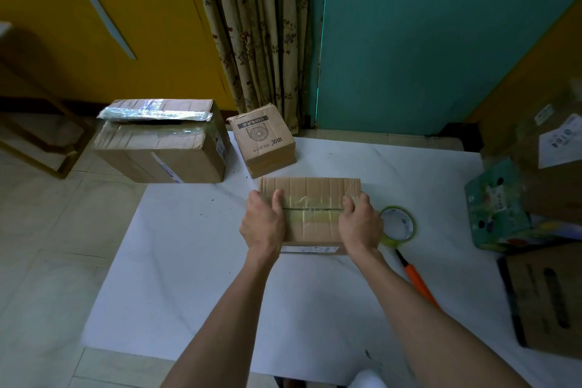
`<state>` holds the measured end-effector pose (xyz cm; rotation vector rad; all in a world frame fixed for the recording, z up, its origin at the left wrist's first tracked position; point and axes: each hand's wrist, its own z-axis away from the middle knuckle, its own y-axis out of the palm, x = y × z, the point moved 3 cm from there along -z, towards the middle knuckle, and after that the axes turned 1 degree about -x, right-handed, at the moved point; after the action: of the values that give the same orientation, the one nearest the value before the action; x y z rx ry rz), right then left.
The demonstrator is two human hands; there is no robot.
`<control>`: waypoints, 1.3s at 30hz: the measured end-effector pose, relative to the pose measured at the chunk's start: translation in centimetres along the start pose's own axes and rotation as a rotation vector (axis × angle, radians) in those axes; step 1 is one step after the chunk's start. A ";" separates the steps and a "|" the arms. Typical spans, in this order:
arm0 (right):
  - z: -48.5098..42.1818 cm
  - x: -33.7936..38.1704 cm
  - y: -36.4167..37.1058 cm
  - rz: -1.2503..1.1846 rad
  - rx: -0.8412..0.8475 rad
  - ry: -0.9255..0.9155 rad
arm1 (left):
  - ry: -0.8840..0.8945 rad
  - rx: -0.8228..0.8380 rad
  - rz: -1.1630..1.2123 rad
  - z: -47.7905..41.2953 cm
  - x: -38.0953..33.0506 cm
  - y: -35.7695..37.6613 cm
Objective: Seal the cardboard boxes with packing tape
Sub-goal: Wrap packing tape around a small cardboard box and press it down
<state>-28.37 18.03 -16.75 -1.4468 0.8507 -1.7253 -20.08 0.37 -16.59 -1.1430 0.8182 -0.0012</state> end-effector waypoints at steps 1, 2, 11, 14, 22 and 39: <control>-0.1 -0.2 -0.1 -0.006 -0.006 -0.015 | 0.009 -0.015 0.043 -0.2 0.2 -0.1; -0.2 -0.4 -0.2 -0.028 -0.009 -0.031 | 0.024 -0.025 0.073 -0.3 0.5 -0.3; 0.1 -1.5 -0.2 -0.278 0.217 0.093 | 0.047 0.244 0.191 -0.3 1.8 -0.3; -0.4 -1.5 0.0 -0.221 0.190 0.045 | 0.043 0.235 0.167 -0.6 1.7 -0.2; 0.1 -1.6 -0.3 -0.316 0.116 0.038 | 0.067 0.267 0.121 -1.2 2.1 -0.3; 2.2 -0.7 -2.9 -0.501 0.108 0.125 | -0.027 0.318 0.264 -2.1 4.0 -0.4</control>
<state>-26.45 20.10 -14.31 -1.5819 0.4665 -2.2112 -18.24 -3.06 -18.94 -0.7301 0.9045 0.0998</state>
